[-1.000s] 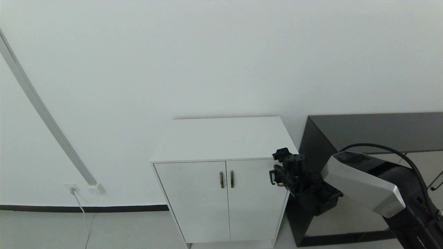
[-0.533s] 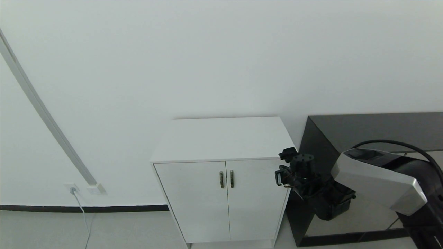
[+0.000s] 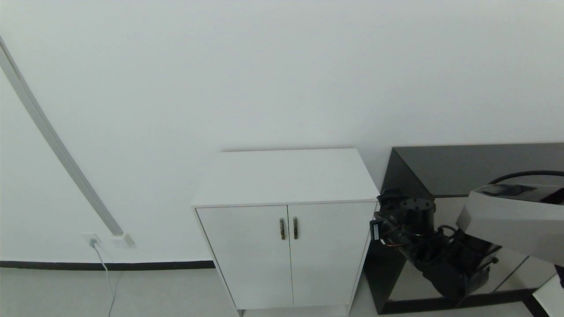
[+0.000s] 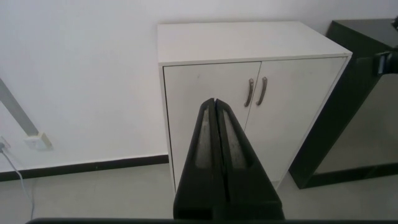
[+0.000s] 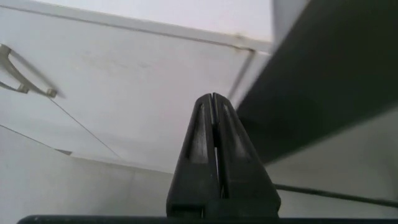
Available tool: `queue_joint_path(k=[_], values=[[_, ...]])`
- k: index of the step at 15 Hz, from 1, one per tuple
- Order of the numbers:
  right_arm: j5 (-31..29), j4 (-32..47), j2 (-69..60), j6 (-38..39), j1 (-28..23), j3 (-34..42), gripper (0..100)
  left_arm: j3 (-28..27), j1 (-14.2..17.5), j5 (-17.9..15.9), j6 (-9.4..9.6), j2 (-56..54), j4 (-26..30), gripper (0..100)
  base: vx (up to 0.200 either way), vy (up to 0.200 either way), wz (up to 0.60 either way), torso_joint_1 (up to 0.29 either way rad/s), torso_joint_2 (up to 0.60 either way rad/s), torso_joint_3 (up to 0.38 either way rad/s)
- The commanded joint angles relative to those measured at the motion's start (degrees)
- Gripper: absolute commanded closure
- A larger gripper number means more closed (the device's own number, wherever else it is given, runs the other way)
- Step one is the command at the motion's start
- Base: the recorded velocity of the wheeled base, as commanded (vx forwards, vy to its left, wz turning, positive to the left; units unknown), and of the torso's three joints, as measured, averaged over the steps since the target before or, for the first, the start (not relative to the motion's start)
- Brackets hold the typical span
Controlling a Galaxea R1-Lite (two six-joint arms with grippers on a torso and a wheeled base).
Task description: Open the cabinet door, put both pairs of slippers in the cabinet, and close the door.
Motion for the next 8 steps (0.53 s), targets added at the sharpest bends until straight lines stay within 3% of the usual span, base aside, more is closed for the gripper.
queue_joint_path(k=[1,8], values=[[-0.32,-2.5,-7.71,-0.22,-2.18,8.34,100,0.05,-0.07,-0.02,-0.01,-0.01,0.0,100,0.0,0.0,0.0,0.0,0.0,0.0],[-1.81,-8.83,-15.27,-0.48,-8.95,23.29,100,-0.04,-0.07,-0.02,-0.01,-0.01,0.0,100,0.0,0.0,0.0,0.0,0.0,0.0]])
